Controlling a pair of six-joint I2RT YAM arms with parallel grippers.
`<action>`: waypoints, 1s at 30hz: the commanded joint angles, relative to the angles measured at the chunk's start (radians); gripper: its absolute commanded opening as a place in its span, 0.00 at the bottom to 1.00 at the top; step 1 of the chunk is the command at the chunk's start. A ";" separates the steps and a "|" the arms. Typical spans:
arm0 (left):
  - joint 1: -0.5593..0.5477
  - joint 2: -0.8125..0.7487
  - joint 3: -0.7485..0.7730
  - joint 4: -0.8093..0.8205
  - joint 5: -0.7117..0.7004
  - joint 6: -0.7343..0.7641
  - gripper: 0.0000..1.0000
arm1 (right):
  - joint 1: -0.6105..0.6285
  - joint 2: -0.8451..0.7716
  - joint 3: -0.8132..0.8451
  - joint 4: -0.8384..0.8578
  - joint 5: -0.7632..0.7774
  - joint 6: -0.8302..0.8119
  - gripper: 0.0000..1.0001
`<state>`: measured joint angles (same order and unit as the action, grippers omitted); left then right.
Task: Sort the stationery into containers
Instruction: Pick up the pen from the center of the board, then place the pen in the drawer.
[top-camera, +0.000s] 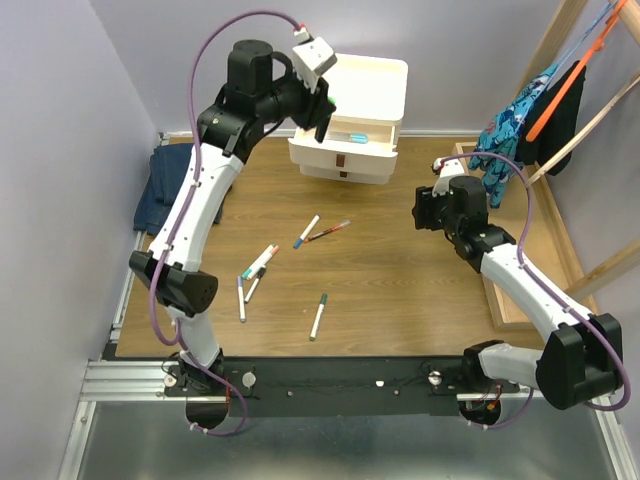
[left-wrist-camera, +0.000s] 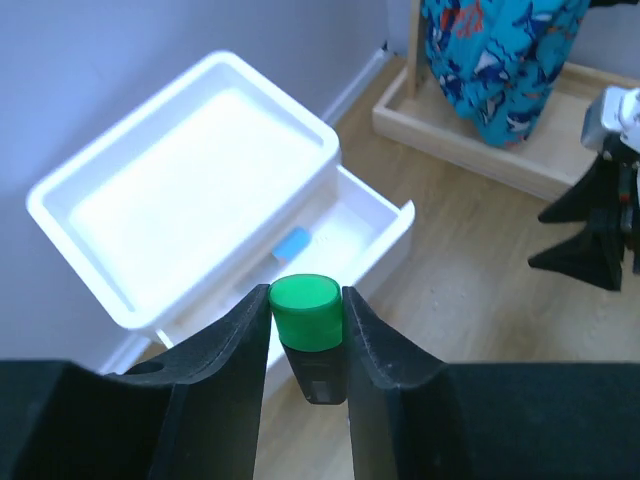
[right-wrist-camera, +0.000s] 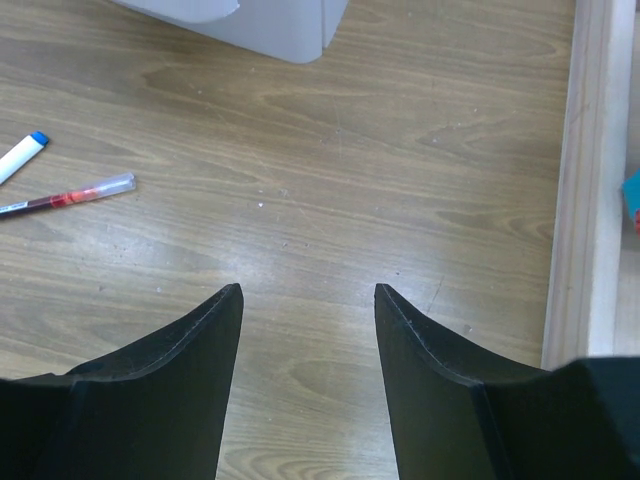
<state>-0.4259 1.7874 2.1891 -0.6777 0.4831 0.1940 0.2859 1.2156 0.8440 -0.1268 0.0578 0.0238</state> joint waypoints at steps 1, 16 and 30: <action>-0.011 0.148 0.161 0.063 -0.032 0.033 0.41 | -0.007 0.005 0.038 0.023 0.019 -0.048 0.63; -0.007 0.415 0.305 0.193 -0.175 0.125 0.44 | -0.024 -0.031 -0.019 0.013 0.027 -0.048 0.63; -0.023 -0.058 -0.182 0.148 -0.078 -0.016 0.68 | -0.030 -0.036 -0.046 0.024 0.007 -0.042 0.63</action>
<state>-0.4347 2.0640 2.2894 -0.5385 0.3328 0.2832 0.2615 1.1950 0.8104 -0.1207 0.0650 -0.0189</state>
